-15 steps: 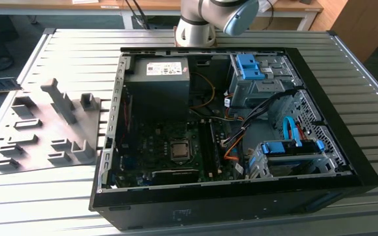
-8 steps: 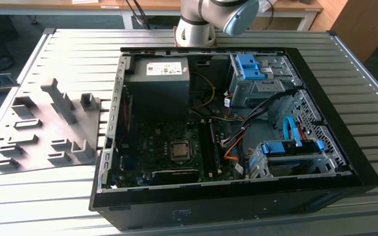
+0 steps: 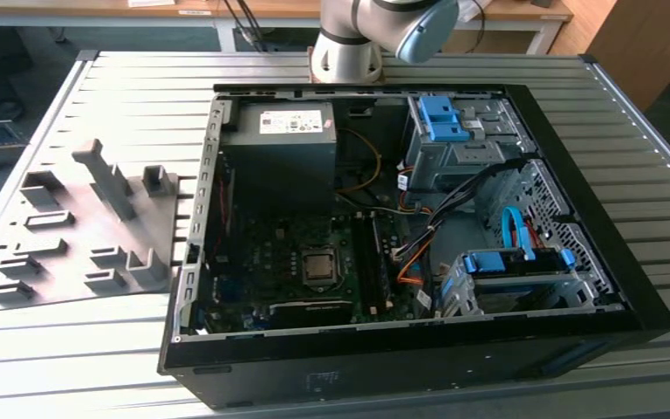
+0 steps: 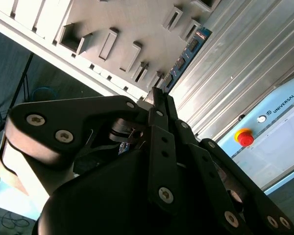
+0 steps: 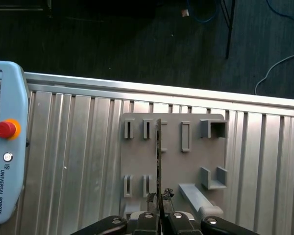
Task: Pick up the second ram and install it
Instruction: 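Pick up the second ram and move it above second insertion slot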
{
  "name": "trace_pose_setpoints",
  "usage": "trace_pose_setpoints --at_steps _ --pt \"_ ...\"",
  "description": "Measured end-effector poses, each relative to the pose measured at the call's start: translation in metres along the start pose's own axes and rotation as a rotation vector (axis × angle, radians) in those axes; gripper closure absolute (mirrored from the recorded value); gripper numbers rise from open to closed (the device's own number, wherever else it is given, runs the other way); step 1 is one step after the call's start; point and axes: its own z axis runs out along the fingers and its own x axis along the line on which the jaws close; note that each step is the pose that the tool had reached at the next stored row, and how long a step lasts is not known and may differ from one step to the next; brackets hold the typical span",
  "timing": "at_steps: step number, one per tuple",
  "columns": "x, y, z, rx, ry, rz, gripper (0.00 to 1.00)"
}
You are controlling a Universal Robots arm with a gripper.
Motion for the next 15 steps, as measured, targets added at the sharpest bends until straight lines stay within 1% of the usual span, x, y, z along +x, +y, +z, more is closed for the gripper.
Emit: trace_pose_setpoints --at_steps 15 --pt "-0.0008 0.0005 -0.0205 0.0001 -0.0002 0.0 0.86"
